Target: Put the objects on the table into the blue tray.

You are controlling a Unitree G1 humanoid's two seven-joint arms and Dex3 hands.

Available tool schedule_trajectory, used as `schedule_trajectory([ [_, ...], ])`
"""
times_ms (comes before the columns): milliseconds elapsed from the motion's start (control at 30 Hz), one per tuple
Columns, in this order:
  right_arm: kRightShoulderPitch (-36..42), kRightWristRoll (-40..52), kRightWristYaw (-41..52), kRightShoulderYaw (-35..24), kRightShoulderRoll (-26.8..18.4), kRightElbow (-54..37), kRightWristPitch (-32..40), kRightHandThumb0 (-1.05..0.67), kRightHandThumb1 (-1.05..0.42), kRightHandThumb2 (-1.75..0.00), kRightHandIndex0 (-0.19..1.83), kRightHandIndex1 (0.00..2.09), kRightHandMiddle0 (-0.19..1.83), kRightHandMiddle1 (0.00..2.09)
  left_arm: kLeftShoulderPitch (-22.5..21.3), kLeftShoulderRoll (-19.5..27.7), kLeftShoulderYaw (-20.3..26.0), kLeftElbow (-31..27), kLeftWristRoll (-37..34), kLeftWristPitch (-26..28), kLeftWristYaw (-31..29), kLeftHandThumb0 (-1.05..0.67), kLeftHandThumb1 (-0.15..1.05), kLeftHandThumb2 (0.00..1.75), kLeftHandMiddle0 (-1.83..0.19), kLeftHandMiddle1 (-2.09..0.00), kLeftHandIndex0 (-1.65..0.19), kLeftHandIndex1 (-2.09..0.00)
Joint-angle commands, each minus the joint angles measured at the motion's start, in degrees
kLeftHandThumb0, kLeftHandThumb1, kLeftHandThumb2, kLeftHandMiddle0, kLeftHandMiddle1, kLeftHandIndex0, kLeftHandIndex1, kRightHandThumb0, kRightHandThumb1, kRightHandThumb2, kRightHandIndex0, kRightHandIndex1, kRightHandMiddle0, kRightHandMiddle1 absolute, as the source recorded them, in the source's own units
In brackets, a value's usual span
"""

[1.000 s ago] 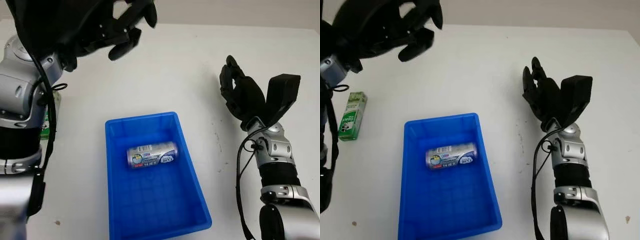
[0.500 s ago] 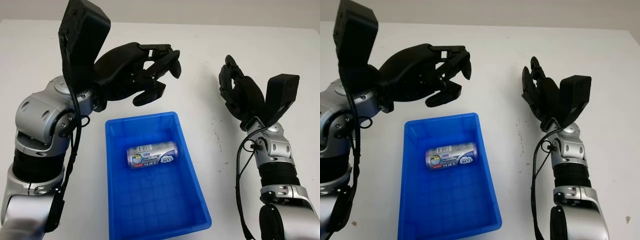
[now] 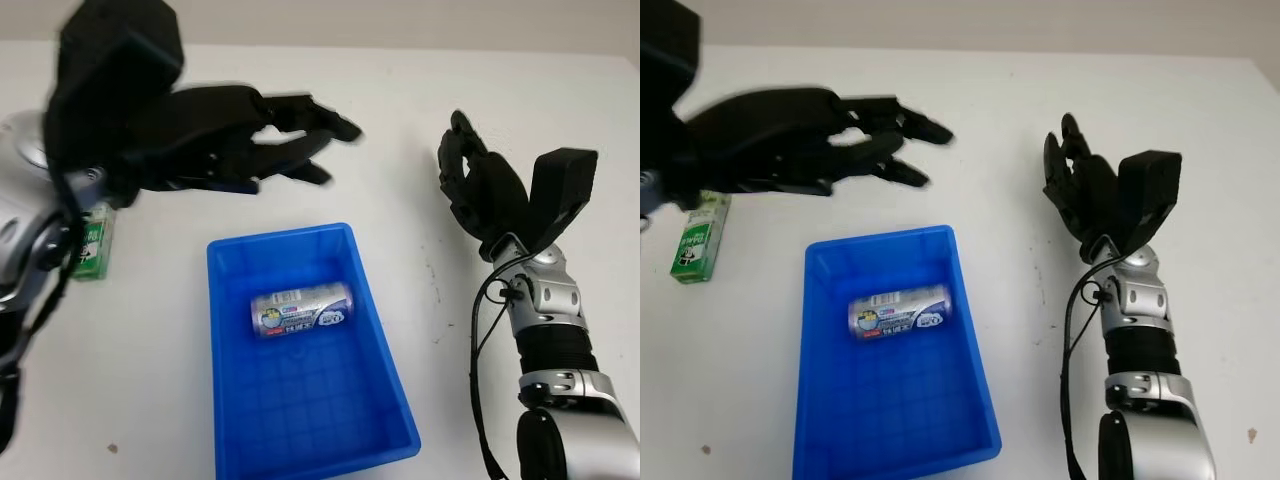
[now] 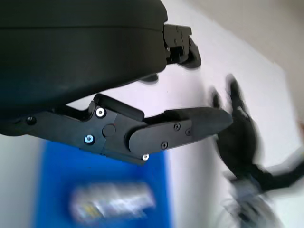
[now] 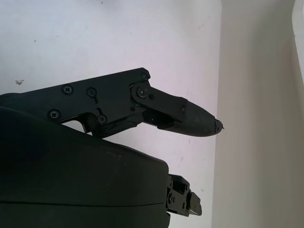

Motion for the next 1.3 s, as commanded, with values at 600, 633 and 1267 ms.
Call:
schedule_trajectory([
  [600,-0.59,0.12,1.27,0.06,0.00,0.80,-0.33,-0.58,-1.05,-0.72,-0.19,0.00,-0.19,0.00,20.47,17.14,14.38,17.31,12.78,-13.49,-5.92,-0.87,0.89,0.06,0.01,-0.26,0.19,0.00],
  [633,-0.59,0.17,1.18,0.02,-0.01,0.72,-0.08,-0.58,-1.05,-0.72,-0.19,0.00,-0.19,0.00,21.69,17.33,14.44,17.39,13.29,-14.52,-6.11,-0.88,0.90,0.06,0.09,-0.17,0.19,0.00],
  [1267,-0.68,0.27,3.55,-0.05,-0.90,2.49,-0.52,-0.58,-1.05,-0.72,-0.19,0.00,-0.19,0.00,37.18,37.52,1.54,41.58,79.03,-82.00,66.27,-0.02,1.03,0.48,0.19,-0.01,0.19,0.00],
])
